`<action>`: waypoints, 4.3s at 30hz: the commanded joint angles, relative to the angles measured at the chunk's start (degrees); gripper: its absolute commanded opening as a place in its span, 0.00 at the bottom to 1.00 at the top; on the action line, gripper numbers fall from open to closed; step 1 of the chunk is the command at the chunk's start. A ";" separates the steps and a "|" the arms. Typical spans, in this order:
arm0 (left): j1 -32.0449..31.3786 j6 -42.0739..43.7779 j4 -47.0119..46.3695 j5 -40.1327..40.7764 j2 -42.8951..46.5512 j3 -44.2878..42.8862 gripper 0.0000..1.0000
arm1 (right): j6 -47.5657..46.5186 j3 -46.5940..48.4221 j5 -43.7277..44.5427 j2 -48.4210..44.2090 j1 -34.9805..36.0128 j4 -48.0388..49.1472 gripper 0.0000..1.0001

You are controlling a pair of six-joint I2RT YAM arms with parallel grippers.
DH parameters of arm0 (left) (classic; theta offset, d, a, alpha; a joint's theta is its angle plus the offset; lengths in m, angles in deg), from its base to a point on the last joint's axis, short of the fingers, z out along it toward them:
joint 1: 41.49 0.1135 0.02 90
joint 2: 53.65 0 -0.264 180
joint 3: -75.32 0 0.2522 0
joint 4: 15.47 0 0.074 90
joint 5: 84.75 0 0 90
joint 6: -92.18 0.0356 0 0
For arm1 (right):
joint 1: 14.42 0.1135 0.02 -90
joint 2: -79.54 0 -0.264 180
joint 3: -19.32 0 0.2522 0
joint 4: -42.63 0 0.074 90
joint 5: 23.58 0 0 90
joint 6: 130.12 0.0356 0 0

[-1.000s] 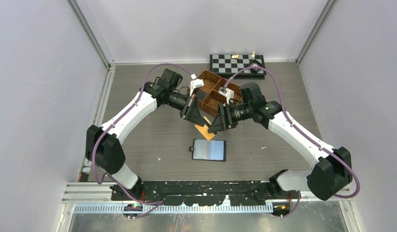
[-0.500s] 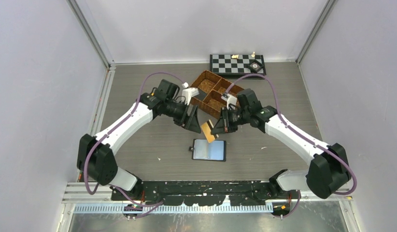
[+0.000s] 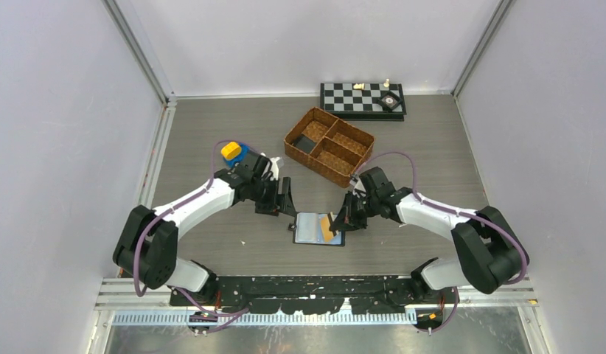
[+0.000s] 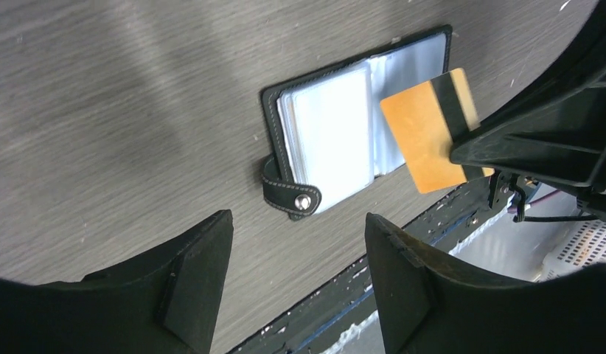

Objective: Put the credit cards into the card holder
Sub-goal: Insert the credit card into the card holder.

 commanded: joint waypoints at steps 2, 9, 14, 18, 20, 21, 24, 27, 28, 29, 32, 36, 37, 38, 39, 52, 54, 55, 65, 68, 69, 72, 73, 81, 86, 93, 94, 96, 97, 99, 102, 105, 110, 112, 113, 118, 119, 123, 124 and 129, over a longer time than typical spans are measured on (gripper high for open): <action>-0.95 -2.95 -7.16 0.38 -1.76 -0.17 0.65 | 2.62 -1.04 -1.50 1.60 -0.02 7.64 0.00; -1.98 -2.66 -6.93 1.01 -5.63 -0.26 0.61 | 3.10 -2.07 -3.16 3.14 0.00 10.52 0.01; -2.95 -2.34 -6.12 2.40 -6.48 -0.64 0.59 | 2.89 -2.59 -3.50 4.03 -0.01 10.95 0.00; -3.32 -1.87 -5.33 3.04 -7.16 -1.02 0.58 | 2.55 -2.88 -3.38 5.20 0.06 10.90 0.01; -3.56 -1.67 -4.90 3.22 -7.54 -1.12 0.57 | 2.24 -3.06 -3.14 5.72 0.11 10.90 0.00; -3.60 -1.64 -4.73 3.35 -7.80 -1.13 0.56 | 1.99 -3.14 -3.04 6.03 0.09 10.97 0.00; -3.85 -1.32 -4.41 3.24 -8.50 -1.09 0.53 | 1.63 -3.26 -2.78 6.82 0.07 11.83 0.00; -4.06 -1.05 -4.19 3.32 -9.16 -1.05 0.48 | 1.21 -3.25 -1.93 7.41 0.13 12.60 0.00; -4.05 -1.02 -4.22 3.32 -9.35 -1.05 0.46 | 1.01 -3.26 -1.63 7.65 0.07 12.91 0.01; -4.06 -1.01 -4.22 3.24 -9.54 -0.97 0.44 | 0.95 -3.25 -1.35 7.96 0.12 13.25 0.00; -4.00 -0.97 -4.32 2.52 -10.32 -0.96 0.39 | 1.16 -3.36 -1.20 9.35 0.23 15.63 0.00; -4.06 -0.77 -4.34 2.26 -10.91 -0.66 0.34 | 1.48 -3.46 -0.47 11.22 0.84 18.28 0.00; -4.06 -0.77 -4.28 2.38 -10.92 -0.57 0.32 | 1.64 -3.51 -0.28 11.52 1.03 18.89 0.00; -4.11 -0.81 -4.40 2.52 -10.99 -0.46 0.31 | 1.81 -3.61 -0.06 11.77 1.15 19.48 0.01; -4.11 -0.80 -4.38 2.57 -11.06 -0.36 0.30 | 2.00 -3.72 0.15 11.97 1.22 20.12 0.00; -4.07 -0.75 -4.36 2.63 -12.78 -0.38 0.11 | 1.84 -3.54 2.86 15.31 2.04 23.86 0.00; -4.13 -0.75 -4.41 2.49 -12.86 -0.43 0.09 | 1.79 -3.32 3.07 16.35 2.45 24.45 0.00; -4.07 -0.74 -4.43 2.47 -12.86 -0.43 0.08 | 1.83 -3.23 3.24 16.77 2.70 24.63 0.00; -4.07 -0.86 -5.09 0.80 -13.01 -0.36 0.01 | 2.12 -3.04 5.05 18.04 4.60 25.12 0.02; -4.11 -1.00 -5.50 0.30 -12.80 -0.34 0.00 | 1.64 -2.05 5.86 18.64 5.54 24.04 0.07; -4.14 -1.03 -5.66 0.24 -12.75 -0.27 0.00 | 1.58 -1.72 6.08 18.90 5.89 23.66 0.08; -4.08 -1.14 -5.56 0.55 -12.49 0.00 0.00 | 1.04 -1.01 7.24 18.60 6.37 21.82 0.13; -4.11 -1.20 -5.45 0.93 -12.43 0.08 0.00 | 0.66 -0.85 7.94 17.78 6.45 20.63 0.15; -4.07 -1.90 -5.38 2.43 -12.58 0.35 0.00 | -1.27 1.46 13.96 9.09 7.39 8.79 0.29; -4.10 -1.93 -5.50 2.46 -12.38 0.58 0.00 | -1.62 2.59 16.04 6.73 8.28 5.27 0.43; -4.13 -1.91 -5.88 2.03 -12.12 1.02 0.00 | -0.99 4.08 14.73 8.78 10.18 5.78 0.46; -4.13 -1.98 -6.01 1.99 -12.15 1.10 0.00 | -0.86 4.46 14.47 9.14 10.49 5.80 0.46; -4.07 -2.25 -6.24 1.63 -12.11 1.27 0.00 | -0.62 5.22 14.01 9.70 11.19 5.72 0.46; -4.11 -2.33 -6.37 1.50 -12.06 1.32 0.00 | -0.44 5.66 13.82 9.90 11.85 5.72 0.46; -4.15 -2.45 -6.54 1.33 -11.85 1.48 0.00 | -0.10 6.66 13.77 10.09 12.81 5.79 0.46; -4.13 -2.64 -6.80 1.03 -11.40 1.67 0.00 | 0.05 8.18 13.65 11.17 14.03 6.02 0.45; -4.14 -2.90 -7.38 0.36 -10.98 2.09 0.00 | -0.23 10.06 13.29 13.15 15.27 6.35 0.44; -4.07 -3.56 -8.59 -0.57 -10.60 2.90 0.00 | -1.63 13.57 14.66 15.81 17.32 4.58 0.42; -4.13 -3.25 -8.30 0.01 -10.21 2.99 0.00 | -2.09 14.20 16.29 15.35 17.68 3.27 0.43; -4.11 -3.06 -8.07 0.57 -9.89 2.91 0.00 | -2.11 14.24 17.52 14.88 17.71 2.66 0.43; -4.08 -1.87 -6.28 4.65 -6.73 2.74 0.04 | -3.87 14.19 22.89 9.39 17.77 -0.67 0.52; -4.10 -1.53 -6.01 5.40 -6.02 2.73 0.11 | -4.29 14.34 24.11 8.05 17.72 -2.05 0.54; -4.13 -0.75 -5.84 7.64 -2.01 3.21 0.38 | -6.43 15.24 28.06 3.96 16.73 -6.13 0.63; -4.17 -0.43 -5.92 7.86 -1.23 3.37 0.42 | -6.90 15.29 28.56 3.34 16.05 -6.95 0.63; -5.80 1.12 -4.55 9.18 1.04 3.25 0.59 | -8.14 13.77 28.88 1.27 11.41 -8.35 0.65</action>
